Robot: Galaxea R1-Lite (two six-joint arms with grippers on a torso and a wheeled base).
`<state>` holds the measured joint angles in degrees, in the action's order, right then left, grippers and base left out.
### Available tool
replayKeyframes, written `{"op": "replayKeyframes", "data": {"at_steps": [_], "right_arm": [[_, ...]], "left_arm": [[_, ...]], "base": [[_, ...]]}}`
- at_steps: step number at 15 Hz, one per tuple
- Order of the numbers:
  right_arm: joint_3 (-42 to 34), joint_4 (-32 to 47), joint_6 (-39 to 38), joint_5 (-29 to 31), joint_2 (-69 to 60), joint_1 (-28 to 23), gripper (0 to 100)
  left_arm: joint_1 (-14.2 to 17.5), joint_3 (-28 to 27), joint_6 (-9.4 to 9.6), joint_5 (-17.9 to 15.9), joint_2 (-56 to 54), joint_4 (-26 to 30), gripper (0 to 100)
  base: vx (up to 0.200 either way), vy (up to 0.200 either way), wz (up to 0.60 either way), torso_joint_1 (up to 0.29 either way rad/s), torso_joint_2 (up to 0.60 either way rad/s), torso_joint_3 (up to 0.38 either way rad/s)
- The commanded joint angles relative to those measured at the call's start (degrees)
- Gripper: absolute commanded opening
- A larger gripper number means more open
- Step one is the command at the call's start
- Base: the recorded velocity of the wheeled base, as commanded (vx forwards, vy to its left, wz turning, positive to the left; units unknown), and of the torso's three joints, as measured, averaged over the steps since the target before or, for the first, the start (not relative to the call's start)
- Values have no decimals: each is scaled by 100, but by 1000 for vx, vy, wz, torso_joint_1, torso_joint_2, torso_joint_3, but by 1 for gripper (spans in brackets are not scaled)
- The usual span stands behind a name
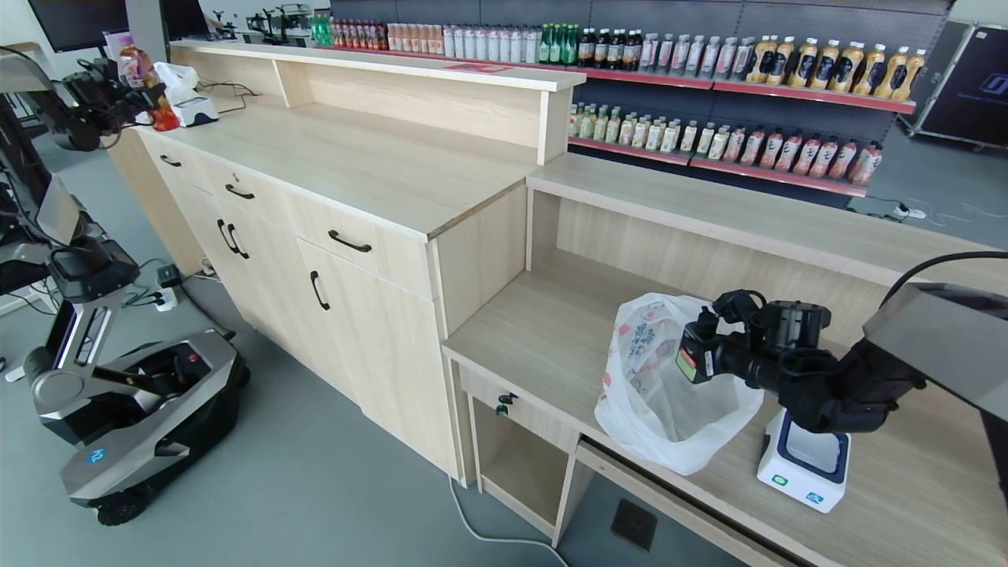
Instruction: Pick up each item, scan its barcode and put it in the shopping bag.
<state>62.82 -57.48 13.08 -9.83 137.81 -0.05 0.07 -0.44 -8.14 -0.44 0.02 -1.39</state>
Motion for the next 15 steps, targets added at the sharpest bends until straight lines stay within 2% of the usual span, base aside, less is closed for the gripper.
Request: {"op": "replayKeyframes", "data": {"at_steps": [1,15], "right_arm": [[64,-44,10,-2,237,5,0],[90,-220,-60,-2,580,-4,0]], "left_arm": [[1,0,-3,0,-2,-2,100],[1,0,-3,0,-2,-2,100]], "base": [[0,0,0,0,0,0],[0,0,0,0,0,0]]}}
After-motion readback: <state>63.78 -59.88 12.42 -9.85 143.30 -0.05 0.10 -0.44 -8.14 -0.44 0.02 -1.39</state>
